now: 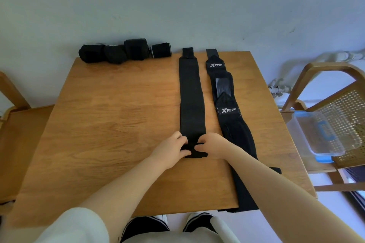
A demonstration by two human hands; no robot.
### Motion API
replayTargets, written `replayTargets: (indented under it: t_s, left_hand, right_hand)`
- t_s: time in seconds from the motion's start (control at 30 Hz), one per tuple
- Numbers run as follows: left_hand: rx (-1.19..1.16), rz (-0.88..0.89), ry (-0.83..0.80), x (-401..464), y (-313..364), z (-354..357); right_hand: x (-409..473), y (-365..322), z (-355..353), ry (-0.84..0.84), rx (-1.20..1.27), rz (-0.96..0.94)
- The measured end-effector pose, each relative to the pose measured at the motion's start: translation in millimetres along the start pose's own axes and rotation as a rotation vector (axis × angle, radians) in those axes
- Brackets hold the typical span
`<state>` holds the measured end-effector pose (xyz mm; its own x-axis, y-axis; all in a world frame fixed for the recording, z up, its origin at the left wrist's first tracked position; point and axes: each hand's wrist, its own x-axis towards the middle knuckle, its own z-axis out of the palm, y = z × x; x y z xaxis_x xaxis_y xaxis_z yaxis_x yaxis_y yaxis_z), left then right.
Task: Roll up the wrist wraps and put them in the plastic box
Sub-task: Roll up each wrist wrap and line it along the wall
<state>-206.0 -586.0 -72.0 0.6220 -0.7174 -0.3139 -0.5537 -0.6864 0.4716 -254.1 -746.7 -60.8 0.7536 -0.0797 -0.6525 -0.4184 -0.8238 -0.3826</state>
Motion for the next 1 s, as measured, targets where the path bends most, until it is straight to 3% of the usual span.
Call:
replayTargets:
  t_s: [0.1, 0.17, 0.33, 0.6, 0.73, 0.87, 1.0]
  left_hand:
    - [-0.035, -0.025, -0.011, 8.8, 0.9, -3.6]
    - [-0.05, -0.053, -0.037, 15.5, 1.3, -7.1]
    - [-0.104, -0.072, -0.08, 26.5, -2.5, -14.5]
    - [-0.14, -0.063, -0.059, 35.1, -6.1, -16.3]
    - [-0.065, -0.002, 0.02, 39.1, -3.7, -23.1]
    - [0.024, 0.07, -0.031, 40.2, -8.7, -29.8]
    - [0.007, 0.038, -0.06, 44.3, -12.7, -33.2]
  right_hand:
    - [5.1, -0.8, -1.0, 0.122, 0.12, 0.057]
    - [2.8, -0.5, 0.1, 0.255, 0.012, 0.023]
    - [-8.8, -3.3, 11.8, 0.544, -0.384, -0.332]
    - [1.8, -0.9, -1.2, 0.318, -0.543, -0.339]
    - [10.0, -2.1, -14.4, 0.199, -0.428, -0.28]
    - [16.7, -2.9, -25.9, 0.133, -0.318, -0.232]
    - [25.4, -0.6, -23.7, 0.23, -0.025, -0.181]
